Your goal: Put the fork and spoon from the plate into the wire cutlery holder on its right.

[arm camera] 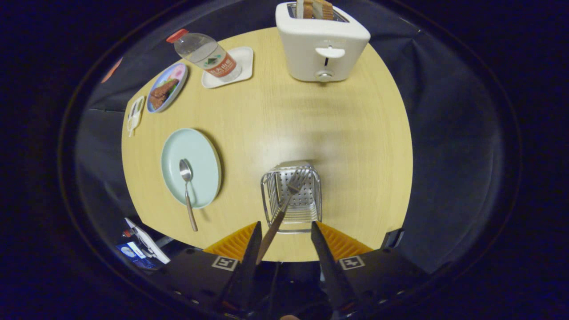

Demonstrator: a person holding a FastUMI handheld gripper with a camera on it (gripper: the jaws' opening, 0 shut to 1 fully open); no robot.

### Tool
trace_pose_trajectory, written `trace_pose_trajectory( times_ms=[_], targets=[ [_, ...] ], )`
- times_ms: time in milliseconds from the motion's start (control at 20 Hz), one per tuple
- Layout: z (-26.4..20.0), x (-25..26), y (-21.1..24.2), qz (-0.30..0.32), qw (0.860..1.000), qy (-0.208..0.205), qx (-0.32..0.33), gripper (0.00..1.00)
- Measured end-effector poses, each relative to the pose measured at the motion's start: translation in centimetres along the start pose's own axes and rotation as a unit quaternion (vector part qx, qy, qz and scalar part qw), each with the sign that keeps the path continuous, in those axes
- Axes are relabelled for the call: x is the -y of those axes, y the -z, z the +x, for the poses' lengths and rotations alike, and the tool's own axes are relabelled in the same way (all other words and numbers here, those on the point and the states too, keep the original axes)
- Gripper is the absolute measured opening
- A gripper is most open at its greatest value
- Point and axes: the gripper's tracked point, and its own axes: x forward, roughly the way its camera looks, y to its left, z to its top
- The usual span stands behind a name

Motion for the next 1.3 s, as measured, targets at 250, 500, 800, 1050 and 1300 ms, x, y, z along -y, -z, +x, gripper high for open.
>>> trace_pose_trajectory(
  times_ms=[250,500,800,1050,1300],
  targets=[
    [-3.6,-1.4,-1.9,-0.041,0.989,0.012,0.143,0.91],
    [-5.7,-6.1,-0.1,-0.07,0.97,-0.003,0.234,0.95],
    [-2.3,-15.4,3.7,-0.13,0.961,-0.027,0.242,0.96],
    [2.2,-21.3,3.8,-0.163,0.95,-0.015,0.268,0.95],
    [8.1,-23.0,3.8,-0.156,0.952,0.006,0.262,0.93]
  ],
)
